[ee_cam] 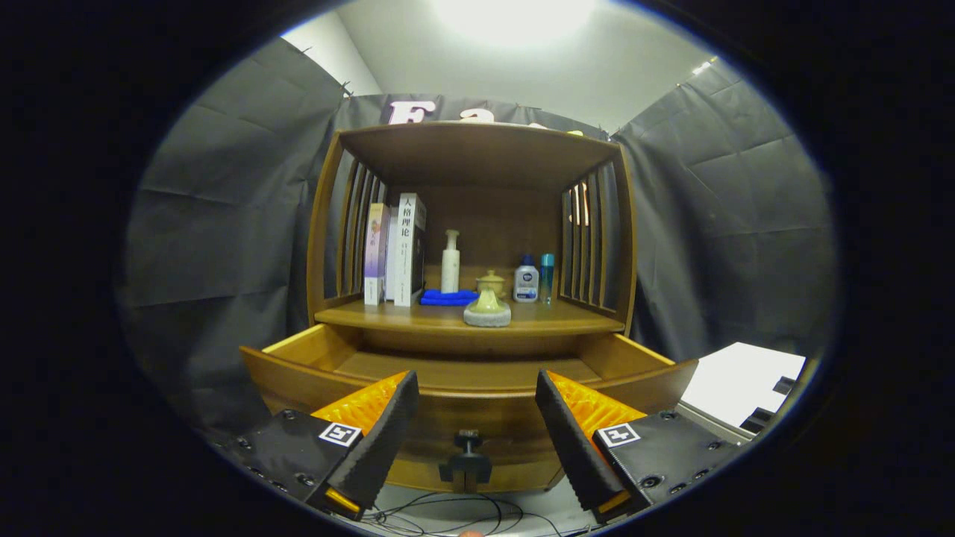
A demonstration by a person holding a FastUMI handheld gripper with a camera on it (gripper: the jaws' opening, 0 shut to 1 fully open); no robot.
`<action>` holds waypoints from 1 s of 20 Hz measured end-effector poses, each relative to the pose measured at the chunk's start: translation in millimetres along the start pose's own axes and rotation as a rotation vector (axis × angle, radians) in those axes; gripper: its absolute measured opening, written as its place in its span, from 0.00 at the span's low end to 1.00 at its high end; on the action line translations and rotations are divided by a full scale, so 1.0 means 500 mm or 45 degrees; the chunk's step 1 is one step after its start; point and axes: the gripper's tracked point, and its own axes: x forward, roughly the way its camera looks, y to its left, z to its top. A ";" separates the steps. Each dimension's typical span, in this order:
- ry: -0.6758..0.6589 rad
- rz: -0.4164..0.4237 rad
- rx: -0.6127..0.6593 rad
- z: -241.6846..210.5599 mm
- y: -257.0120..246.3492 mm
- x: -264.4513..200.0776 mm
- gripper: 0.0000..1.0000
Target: Pull open the drawer, take out the items inside it, and place them on the countertop above the cabinet.
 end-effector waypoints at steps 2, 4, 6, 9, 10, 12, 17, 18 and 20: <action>0.016 -0.016 -0.001 -0.035 -0.010 0.004 0.99; 0.043 -0.008 0.025 -0.066 -0.010 0.011 0.99; 0.078 0.007 0.018 -0.096 -0.005 0.020 0.99; 0.126 0.036 -0.017 -0.131 0.004 0.035 0.99; 0.135 0.043 -0.025 -0.138 0.009 0.041 0.99; 0.138 0.060 -0.035 -0.145 0.020 0.053 0.99; 0.110 0.075 -0.035 -0.144 0.037 0.075 0.99; 0.105 0.057 -0.039 -0.143 0.030 0.076 0.99; 0.095 0.050 -0.019 -0.141 0.031 0.081 0.97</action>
